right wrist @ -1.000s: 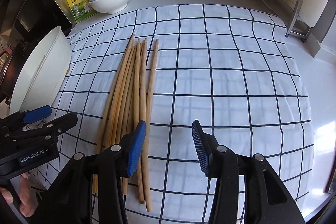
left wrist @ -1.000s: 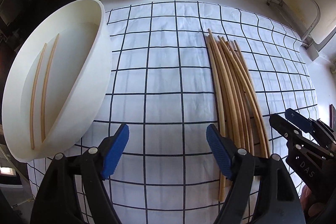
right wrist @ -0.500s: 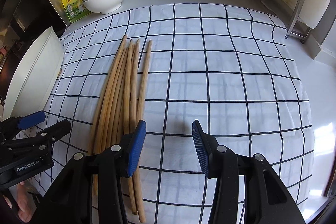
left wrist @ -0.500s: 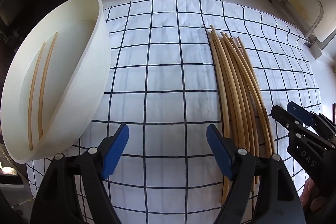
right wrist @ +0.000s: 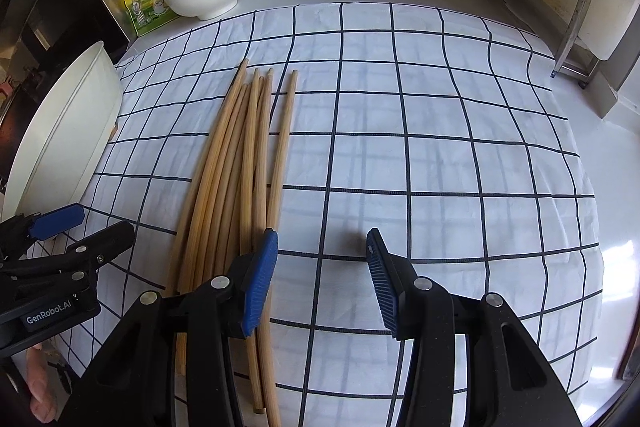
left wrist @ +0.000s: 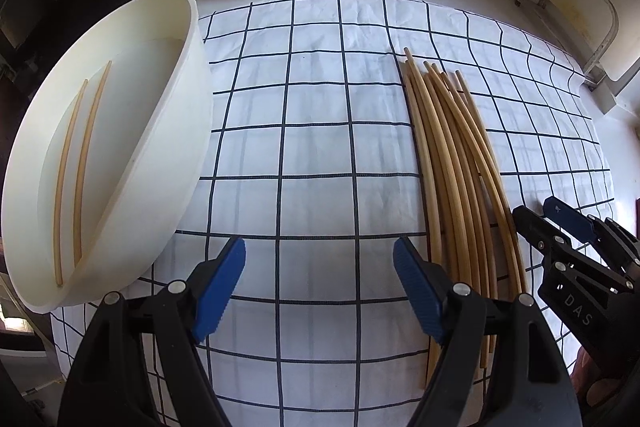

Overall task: Organize utensils
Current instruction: 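Move both open tools back down to the chopstick pile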

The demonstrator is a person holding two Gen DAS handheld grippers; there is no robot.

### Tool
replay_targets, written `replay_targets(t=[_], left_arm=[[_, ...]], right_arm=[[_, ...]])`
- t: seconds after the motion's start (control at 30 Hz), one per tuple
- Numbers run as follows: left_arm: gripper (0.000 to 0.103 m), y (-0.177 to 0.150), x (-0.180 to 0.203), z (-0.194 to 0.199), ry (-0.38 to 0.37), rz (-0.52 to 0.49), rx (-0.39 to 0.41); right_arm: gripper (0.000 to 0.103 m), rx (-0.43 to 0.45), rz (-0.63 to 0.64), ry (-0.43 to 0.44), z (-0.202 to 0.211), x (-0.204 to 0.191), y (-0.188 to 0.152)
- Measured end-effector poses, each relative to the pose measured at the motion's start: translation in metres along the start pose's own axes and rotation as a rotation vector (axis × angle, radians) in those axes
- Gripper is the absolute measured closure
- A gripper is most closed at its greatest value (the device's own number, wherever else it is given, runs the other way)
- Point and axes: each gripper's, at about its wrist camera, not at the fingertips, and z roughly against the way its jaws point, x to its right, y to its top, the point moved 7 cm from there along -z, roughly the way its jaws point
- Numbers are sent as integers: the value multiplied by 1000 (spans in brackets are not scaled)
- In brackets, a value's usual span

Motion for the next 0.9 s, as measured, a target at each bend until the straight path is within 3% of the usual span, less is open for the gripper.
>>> replay_targets(t=[0.43, 0.9], left_arm=[[28, 1, 2, 0, 2, 7, 3], [28, 9, 31, -7, -39, -40, 26]], right_arm=[[59, 0, 65, -40, -2, -18, -1], [59, 11, 12, -66, 5, 17, -6]])
